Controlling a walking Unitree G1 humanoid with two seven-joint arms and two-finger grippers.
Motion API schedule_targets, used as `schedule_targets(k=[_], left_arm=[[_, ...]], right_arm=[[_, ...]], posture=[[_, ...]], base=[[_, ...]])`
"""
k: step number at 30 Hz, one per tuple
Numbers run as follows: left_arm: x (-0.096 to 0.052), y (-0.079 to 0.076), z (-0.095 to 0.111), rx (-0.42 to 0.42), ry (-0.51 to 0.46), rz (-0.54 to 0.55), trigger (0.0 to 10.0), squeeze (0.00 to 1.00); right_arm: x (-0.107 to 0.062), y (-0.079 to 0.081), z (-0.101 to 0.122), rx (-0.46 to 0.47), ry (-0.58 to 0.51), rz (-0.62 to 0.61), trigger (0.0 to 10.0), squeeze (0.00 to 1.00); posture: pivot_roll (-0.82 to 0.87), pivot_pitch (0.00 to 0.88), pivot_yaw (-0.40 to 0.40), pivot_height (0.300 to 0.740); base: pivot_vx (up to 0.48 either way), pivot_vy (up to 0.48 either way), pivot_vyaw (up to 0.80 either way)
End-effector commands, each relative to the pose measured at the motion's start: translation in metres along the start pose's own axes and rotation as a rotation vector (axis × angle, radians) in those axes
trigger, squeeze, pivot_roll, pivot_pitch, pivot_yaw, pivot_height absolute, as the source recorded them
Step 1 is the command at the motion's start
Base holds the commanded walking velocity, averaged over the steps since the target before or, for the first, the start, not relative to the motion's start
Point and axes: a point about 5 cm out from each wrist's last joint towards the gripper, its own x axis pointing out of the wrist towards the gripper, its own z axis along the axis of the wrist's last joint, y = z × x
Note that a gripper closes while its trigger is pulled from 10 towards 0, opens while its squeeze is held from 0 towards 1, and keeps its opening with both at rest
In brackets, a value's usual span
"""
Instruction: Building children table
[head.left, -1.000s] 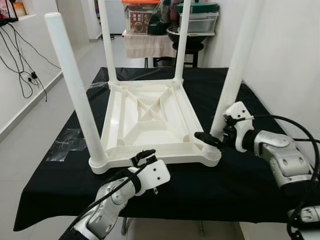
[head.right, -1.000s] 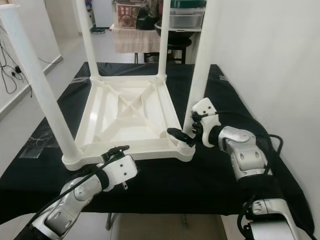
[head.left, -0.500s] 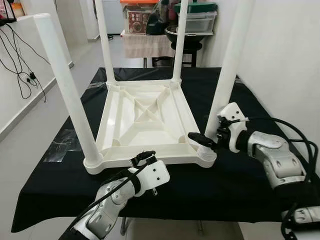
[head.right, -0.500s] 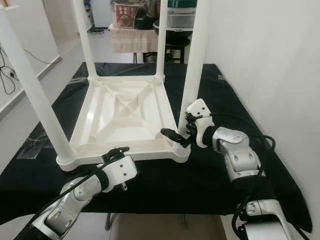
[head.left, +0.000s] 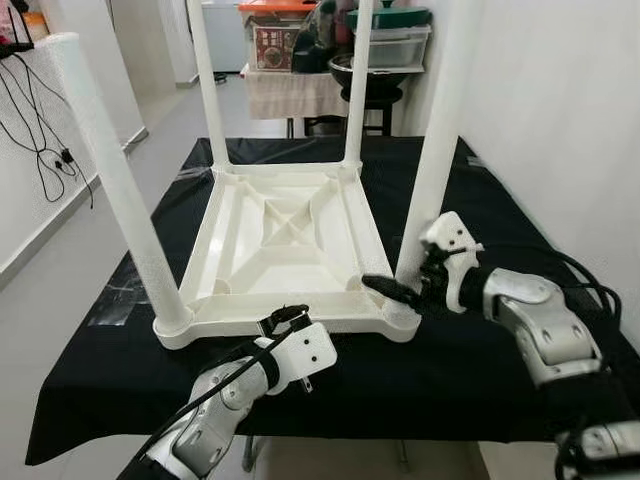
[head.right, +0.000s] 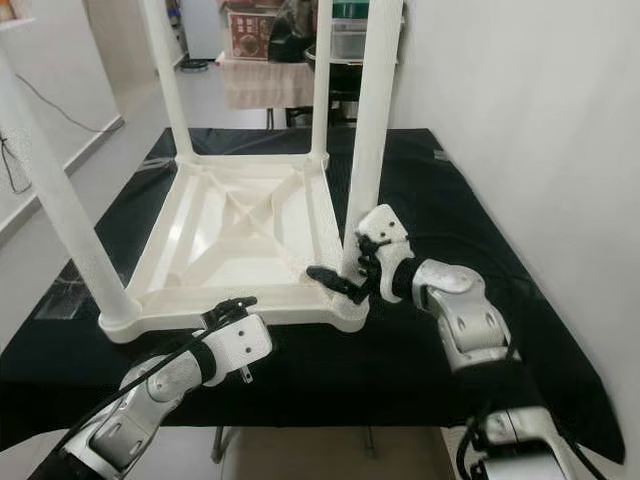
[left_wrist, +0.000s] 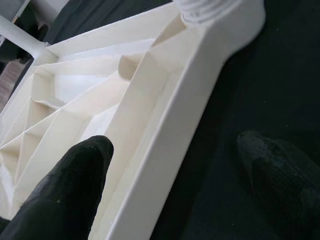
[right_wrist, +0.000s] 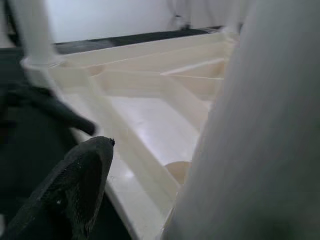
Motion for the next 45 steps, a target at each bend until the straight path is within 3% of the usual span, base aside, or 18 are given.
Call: schedule_targets(k=[1,6,9,10,11,12,15,22,23,25,28,36,37,38,39,40,44,45], left_arm=[[-0.001,0.002,-0.005,-0.001,0.013,-0.007,10.0,0.00],[-0.001,0.003,-0.005,-0.002,0.012,-0.007,10.0,0.00],[-0.002,0.003,-0.005,-0.003,0.011,-0.006,10.0,0.00],[-0.002,0.003,-0.005,-0.003,0.011,-0.005,10.0,0.00],[-0.002,0.003,-0.005,-0.003,0.011,-0.005,10.0,0.00],[-0.002,0.003,-0.005,-0.003,0.011,-0.005,10.0,0.00],[-0.003,0.003,-0.006,-0.003,0.011,-0.004,10.0,0.00],[-0.005,0.004,-0.005,-0.003,0.009,-0.004,10.0,0.00],[-0.005,0.004,-0.005,-0.003,0.009,-0.005,10.0,0.00],[-0.006,0.004,-0.004,-0.004,0.007,-0.005,10.0,0.00],[-0.006,0.004,-0.004,-0.003,0.005,-0.004,10.0,0.00],[-0.007,0.005,-0.003,-0.002,0.003,-0.005,10.0,0.00],[-0.007,0.004,-0.003,-0.002,0.003,-0.005,10.0,0.00],[-0.007,0.004,-0.003,-0.002,0.003,-0.005,10.0,0.00],[-0.007,0.004,-0.004,-0.002,0.003,-0.005,10.0,0.00],[-0.007,0.004,-0.004,-0.002,0.004,-0.005,10.0,0.00],[-0.007,0.004,-0.004,-0.002,0.004,-0.005,10.0,0.00],[-0.006,0.004,-0.004,-0.002,0.005,-0.005,10.0,0.00]], right_arm=[[0.011,0.020,0.003,0.004,-0.010,0.112,10.0,0.00],[0.029,0.051,0.003,0.016,-0.034,0.210,10.0,0.00],[0.036,0.046,-0.006,0.009,0.008,0.170,10.0,0.00],[0.038,0.042,-0.008,0.014,0.017,0.139,8.0,0.00],[0.038,0.042,-0.008,0.014,0.017,0.139,8.0,0.00],[0.039,0.034,-0.010,0.029,0.024,0.080,0.0,0.00],[0.039,0.023,-0.016,0.080,0.039,-0.046,0.0,0.00],[0.036,0.023,-0.024,0.145,0.058,-0.202,0.0,0.00],[0.034,0.023,-0.027,0.161,0.070,-0.261,0.0,0.00],[0.022,0.020,-0.037,0.245,0.131,-0.582,0.0,0.00],[0.013,0.033,-0.043,0.277,0.171,-0.733,0.0,0.00],[0.033,0.066,-0.037,0.251,0.145,-0.597,0.0,0.00],[0.036,0.067,-0.034,0.248,0.140,-0.582,7.7,0.00],[0.036,0.067,-0.034,0.248,0.140,-0.582,7.7,0.00],[0.038,0.064,-0.029,0.264,0.115,-0.579,10.0,0.00],[0.041,0.065,-0.020,0.280,0.067,-0.541,10.0,1.00],[0.043,0.062,-0.010,0.297,0.009,-0.511,10.0,1.00],[0.045,0.057,0.009,0.266,-0.103,-0.410,10.0,1.00]], posture=[[-0.03,0.000,-0.001,0.740],[0.00,0.006,-0.003,0.740],[0.00,0.006,-0.005,0.740],[0.00,0.006,-0.005,0.740],[0.00,0.006,-0.005,0.740],[0.00,0.006,-0.005,0.740],[0.01,0.013,-0.005,0.740],[0.00,0.021,-0.001,0.740],[0.00,0.021,-0.002,0.740],[0.00,0.026,-0.005,0.740],[0.00,0.030,-0.006,0.740],[0.00,0.028,-0.006,0.740],[0.00,0.028,-0.006,0.740],[0.00,0.028,-0.006,0.740],[0.00,0.026,-0.006,0.740],[0.00,0.024,-0.006,0.740],[0.00,0.021,-0.005,0.740],[0.00,0.017,-0.004,0.740]], base=[[0.000,0.000,0.00],[0.000,0.000,0.00],[0.000,0.000,0.00],[0.000,0.000,0.00],[0.000,0.000,0.00],[0.000,0.000,0.00],[0.000,0.000,0.00],[0.000,0.000,0.00],[0.000,0.000,0.00],[0.000,0.000,0.00],[0.000,0.000,0.00],[0.000,0.000,0.00],[0.000,0.000,0.00],[0.000,0.000,0.00],[0.000,0.000,0.00],[0.000,0.000,0.00],[0.000,0.000,0.00],[0.000,0.000,0.00]])
